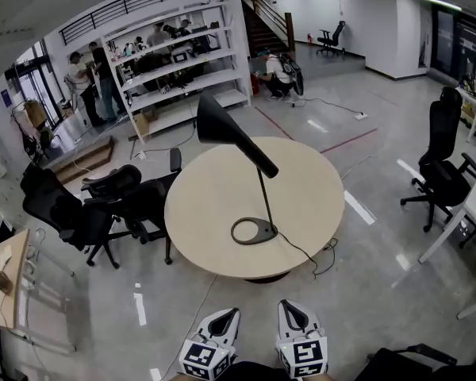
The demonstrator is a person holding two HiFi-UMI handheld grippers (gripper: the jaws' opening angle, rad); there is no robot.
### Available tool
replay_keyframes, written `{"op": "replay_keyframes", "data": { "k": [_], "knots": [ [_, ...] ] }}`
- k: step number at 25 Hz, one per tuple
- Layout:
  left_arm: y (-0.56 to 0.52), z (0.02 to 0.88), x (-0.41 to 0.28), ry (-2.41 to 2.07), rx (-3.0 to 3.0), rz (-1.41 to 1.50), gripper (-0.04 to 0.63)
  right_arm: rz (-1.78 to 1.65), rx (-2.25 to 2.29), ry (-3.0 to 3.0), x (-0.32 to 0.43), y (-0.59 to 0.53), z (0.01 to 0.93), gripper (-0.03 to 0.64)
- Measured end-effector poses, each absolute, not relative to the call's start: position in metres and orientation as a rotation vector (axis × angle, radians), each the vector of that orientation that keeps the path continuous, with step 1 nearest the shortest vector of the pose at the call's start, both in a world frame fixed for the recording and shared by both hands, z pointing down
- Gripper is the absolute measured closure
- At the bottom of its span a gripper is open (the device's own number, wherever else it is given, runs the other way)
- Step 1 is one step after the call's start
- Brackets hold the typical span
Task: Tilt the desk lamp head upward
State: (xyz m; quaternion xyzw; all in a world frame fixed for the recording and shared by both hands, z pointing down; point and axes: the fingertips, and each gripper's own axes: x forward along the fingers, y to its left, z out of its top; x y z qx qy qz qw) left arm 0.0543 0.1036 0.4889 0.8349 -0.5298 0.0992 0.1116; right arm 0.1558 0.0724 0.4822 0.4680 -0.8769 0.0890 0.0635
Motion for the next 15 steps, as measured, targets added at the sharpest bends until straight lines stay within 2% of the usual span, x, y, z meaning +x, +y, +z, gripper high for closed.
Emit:
{"op": "replay_keyframes", "data": {
  "k": [7, 15],
  "knots": [
    [0.167, 0.503, -0.040, -1.553, 2.460, 0.241, 0.548, 0.271, 1.480, -2.568, 0.074, 0.140, 0.487, 0.607],
    [0.226, 0.510, -0.093, -1.474, 2.459, 0.204, 0.548, 0.293, 1.527, -2.480, 0.029, 0.212, 0.500, 0.607]
  ]
}}
